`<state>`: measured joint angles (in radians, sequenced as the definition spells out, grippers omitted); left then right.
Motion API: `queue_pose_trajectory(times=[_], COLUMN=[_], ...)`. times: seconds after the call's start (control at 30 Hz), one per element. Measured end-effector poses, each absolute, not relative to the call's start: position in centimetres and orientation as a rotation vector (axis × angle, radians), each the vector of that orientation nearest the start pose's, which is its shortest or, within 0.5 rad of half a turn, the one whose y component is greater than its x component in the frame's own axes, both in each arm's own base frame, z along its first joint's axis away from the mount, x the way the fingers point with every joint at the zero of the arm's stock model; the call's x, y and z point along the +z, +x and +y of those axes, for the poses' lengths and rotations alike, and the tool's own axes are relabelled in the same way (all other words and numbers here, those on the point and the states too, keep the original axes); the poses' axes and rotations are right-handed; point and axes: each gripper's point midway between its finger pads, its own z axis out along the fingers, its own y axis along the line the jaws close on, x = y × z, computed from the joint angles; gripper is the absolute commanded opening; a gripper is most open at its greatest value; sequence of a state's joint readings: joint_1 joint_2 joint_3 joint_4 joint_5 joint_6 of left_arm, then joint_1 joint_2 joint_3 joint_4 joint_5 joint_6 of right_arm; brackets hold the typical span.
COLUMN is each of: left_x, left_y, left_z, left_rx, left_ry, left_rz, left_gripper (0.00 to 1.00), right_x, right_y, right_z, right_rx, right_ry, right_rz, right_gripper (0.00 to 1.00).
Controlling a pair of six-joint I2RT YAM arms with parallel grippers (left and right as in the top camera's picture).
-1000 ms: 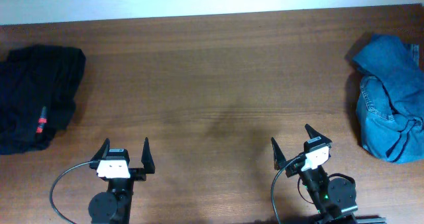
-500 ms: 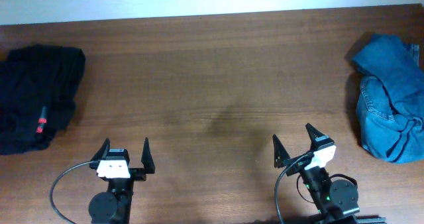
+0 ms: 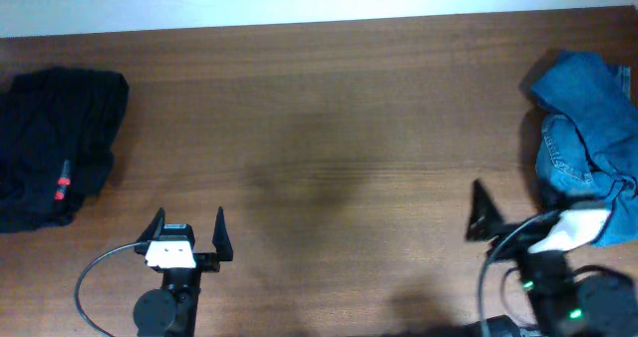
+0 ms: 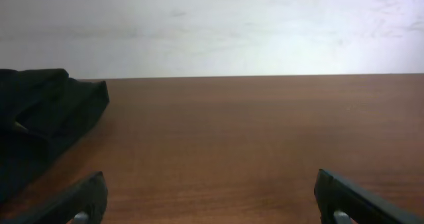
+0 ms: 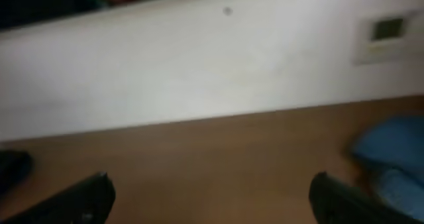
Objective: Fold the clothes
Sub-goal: 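Reach the right gripper to the crumpled blue jeans and grasp them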
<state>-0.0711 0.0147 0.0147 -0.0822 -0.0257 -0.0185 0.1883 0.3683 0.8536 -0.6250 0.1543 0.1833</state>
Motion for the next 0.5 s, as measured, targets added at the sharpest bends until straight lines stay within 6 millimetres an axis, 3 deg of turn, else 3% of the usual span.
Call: queue_pose_trajectory(times=[0.17, 0.27, 0.4, 0.5], left_x=[15.7, 15.7, 15.7, 15.7], left_y=[24.6, 24.6, 24.6, 24.6], left_z=[-1.3, -1.3, -1.3, -1.3], left_rx=[-0.047, -0.047, -0.047, -0.047], left_ry=[0.024, 0.024, 0.024, 0.024], left_rz=[1.653, 1.653, 1.653, 1.654], left_gripper=[0.99, 0.99, 0.99, 0.99], right_x=[38.4, 39.5, 40.0, 38.8], right_y=[21.4, 22.6, 25.6, 28.0], right_z=[-1.4, -2.6, -4.4, -6.7], right_rx=[-0.074, -0.200, -0.341, -0.425], right_ry=[0.182, 0.204, 0.261, 0.340], right_rz=[1.882, 2.018, 2.163, 2.259], right_gripper=[0.99, 0.99, 0.99, 0.99])
